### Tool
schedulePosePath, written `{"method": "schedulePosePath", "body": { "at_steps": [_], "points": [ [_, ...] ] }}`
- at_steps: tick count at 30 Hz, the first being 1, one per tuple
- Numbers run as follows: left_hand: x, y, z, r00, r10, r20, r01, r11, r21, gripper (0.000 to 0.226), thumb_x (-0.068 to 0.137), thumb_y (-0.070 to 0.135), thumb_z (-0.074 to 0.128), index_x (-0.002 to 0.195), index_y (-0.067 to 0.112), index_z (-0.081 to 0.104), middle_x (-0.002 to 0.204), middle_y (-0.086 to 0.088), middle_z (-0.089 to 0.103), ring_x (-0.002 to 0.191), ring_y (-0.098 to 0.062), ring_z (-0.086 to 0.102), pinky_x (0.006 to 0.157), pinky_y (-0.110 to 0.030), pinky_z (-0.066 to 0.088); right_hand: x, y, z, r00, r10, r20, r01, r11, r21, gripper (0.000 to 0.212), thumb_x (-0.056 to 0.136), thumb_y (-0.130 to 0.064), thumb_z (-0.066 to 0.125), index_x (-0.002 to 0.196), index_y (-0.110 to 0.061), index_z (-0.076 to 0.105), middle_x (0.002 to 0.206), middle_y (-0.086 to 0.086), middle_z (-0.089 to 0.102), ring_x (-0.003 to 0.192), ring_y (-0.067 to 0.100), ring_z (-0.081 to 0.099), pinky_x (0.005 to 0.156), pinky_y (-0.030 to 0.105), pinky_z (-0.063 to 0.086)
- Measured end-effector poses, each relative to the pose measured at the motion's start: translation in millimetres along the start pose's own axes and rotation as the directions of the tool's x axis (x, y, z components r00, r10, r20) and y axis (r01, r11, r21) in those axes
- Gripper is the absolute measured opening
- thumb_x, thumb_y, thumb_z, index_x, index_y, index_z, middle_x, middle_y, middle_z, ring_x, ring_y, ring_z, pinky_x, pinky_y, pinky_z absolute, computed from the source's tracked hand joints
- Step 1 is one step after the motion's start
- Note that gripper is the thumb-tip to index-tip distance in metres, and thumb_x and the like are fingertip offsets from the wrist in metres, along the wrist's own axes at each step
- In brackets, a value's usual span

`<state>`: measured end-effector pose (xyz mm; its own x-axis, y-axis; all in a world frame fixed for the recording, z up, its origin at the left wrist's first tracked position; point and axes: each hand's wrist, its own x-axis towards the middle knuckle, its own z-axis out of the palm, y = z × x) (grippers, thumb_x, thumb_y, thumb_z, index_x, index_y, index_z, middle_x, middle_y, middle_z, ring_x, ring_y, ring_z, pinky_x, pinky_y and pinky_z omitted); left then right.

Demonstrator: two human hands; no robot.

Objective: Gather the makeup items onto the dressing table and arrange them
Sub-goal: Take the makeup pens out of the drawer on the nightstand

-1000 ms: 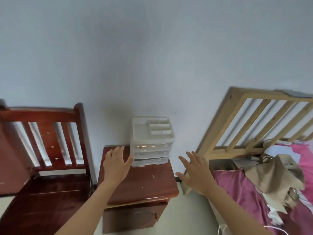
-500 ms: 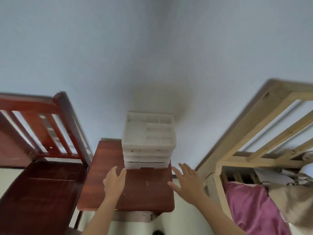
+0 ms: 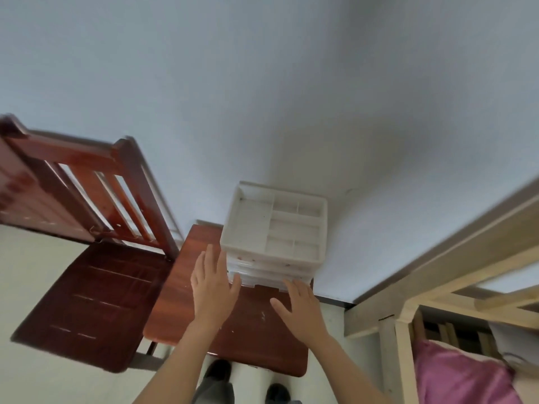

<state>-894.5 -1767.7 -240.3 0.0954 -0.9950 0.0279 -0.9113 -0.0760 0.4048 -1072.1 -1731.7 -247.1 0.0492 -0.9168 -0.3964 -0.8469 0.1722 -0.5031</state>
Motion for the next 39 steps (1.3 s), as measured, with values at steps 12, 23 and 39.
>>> {"method": "schedulePosePath", "body": {
  "at_steps": [12,23,39],
  "points": [
    [95.6,-43.6,-10.7,0.844,0.521,0.129,-0.524,0.852,-0.011,0.040,0.080,0.034,0.041,0.106,0.013,0.063,0.122,-0.011,0.062,0.119,-0.019,0.039,0.094,-0.037,0.043,43.7,-51.7,13.1,0.866,0.497,-0.058,-0.259,0.544,0.798,0.044,0.092,-0.031,0.050,0.131,-0.010,0.046,0.131,0.003,0.049,0.123,0.017,0.044,0.104,0.029,0.033],
    [124.2,-62.4,-13.1,0.752,0.609,0.252,-0.623,0.782,-0.030,0.052,0.079,0.040,0.040,0.118,0.011,0.058,0.134,-0.010,0.054,0.119,-0.029,0.055,0.092,-0.045,0.047,68.4,-72.9,23.1,0.773,0.607,0.186,-0.015,-0.276,0.961,0.012,0.091,-0.023,0.053,0.088,-0.012,0.058,0.085,0.006,0.057,0.082,0.017,0.058,0.087,0.033,0.043],
    [121.7,-62.3,-16.2,0.783,0.533,0.321,-0.509,0.845,-0.162,0.075,0.075,0.058,0.016,0.140,0.024,0.032,0.155,0.010,0.015,0.140,-0.020,0.021,0.111,-0.043,0.023,77.7,-72.4,37.4,0.819,0.509,0.265,0.159,-0.644,0.748,0.020,0.084,-0.019,0.062,0.098,-0.008,0.055,0.103,0.012,0.057,0.096,0.027,0.055,0.100,0.038,0.039]
  ]
}}
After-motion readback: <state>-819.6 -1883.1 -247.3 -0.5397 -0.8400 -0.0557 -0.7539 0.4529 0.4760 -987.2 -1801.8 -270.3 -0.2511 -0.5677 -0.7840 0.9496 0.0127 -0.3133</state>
